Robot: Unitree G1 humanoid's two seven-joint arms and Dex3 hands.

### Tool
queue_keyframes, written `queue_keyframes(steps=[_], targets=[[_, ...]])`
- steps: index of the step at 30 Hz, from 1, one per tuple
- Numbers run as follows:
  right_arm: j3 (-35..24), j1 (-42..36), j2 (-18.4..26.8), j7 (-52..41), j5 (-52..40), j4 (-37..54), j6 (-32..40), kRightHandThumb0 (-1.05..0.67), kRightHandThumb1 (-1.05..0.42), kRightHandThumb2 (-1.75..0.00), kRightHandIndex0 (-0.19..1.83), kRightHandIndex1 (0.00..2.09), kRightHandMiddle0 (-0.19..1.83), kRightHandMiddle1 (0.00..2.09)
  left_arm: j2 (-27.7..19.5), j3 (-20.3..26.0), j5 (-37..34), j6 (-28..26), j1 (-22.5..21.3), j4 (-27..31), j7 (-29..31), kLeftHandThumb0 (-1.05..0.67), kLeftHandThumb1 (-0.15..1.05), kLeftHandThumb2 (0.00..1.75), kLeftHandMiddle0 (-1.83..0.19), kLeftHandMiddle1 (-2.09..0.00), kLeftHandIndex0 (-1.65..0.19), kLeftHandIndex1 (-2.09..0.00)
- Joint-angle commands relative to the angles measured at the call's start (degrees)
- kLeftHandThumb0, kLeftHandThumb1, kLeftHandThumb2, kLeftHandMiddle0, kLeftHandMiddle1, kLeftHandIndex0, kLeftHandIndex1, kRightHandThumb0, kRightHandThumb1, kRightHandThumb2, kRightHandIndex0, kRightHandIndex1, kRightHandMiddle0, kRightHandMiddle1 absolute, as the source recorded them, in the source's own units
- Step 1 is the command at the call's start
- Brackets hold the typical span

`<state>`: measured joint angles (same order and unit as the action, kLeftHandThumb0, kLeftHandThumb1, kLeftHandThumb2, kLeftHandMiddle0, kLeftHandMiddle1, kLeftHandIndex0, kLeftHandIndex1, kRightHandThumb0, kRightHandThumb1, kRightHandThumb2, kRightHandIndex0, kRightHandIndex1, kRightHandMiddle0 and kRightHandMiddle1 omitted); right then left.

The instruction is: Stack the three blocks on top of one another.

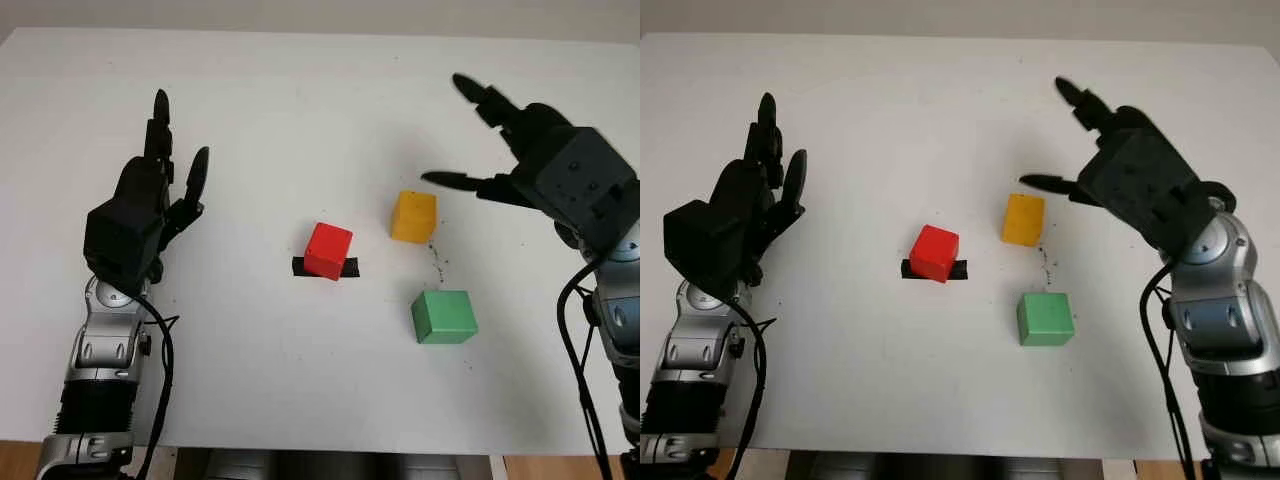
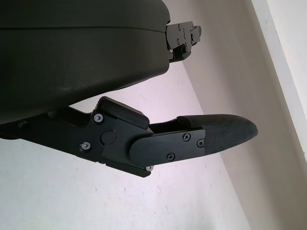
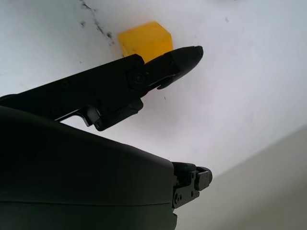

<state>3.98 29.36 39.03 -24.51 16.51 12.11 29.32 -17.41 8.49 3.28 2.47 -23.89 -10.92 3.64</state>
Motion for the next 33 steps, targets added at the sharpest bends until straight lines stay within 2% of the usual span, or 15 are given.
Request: queue_keyframes(steps=[1, 4, 14, 19, 33], targets=[[1.88, 1.88, 2.21, -2.48, 1.4, -0.85, -0.51, -0.56, -0.85, -0.03, -0.04, 0.07, 0.15, 0.09, 0.01, 0.15, -0.12, 0.0, 0.02, 0.54, -0.45, -0.84, 1.05, 0.57, 0.17, -0.05, 0.16, -0.05], [5.26, 3.83, 4.32, -6.77, 4.12, -2.84, -2.12, -0.63, -0.86, -0.05, -0.03, 0.07, 0.16, 0.08, 0.19, 0.05, -0.06, -0.18, 0.15, 1.27, -0.94, -0.85, 1.05, 0.55, 0.16, -0.06, 0.15, -0.05], [8.95, 5.33, 4.93, -11.92, 9.27, -5.74, -6.2, -0.65, -0.84, -0.05, 0.01, 0.08, 0.21, 0.07, 0.13, -0.46, -0.02, -1.01, 0.89, 3.03, -0.44, -0.78, 1.05, 0.53, 0.16, -0.05, 0.15, -0.05], [9.37, 4.24, 4.35, -10.44, 12.48, -7.5, -7.96, -0.67, -0.85, -0.06, 0.04, 0.08, 0.22, 0.06, 0.06, -0.99, 0.44, -0.98, 0.82, 3.2, -0.79, -0.77, 1.05, 0.5, 0.15, -0.06, 0.14, -0.06], [9.53, 1.45, 2.57, -2.31, 18.38, -10.91, -13.37, -0.62, -0.9, -0.06, 0.11, 0.08, 0.41, 0.12, -0.17, -1.38, 1.62, 0.21, 0.74, 3.18, -1.12, -0.76, 1.05, 0.5, 0.14, -0.05, 0.14, -0.06]])
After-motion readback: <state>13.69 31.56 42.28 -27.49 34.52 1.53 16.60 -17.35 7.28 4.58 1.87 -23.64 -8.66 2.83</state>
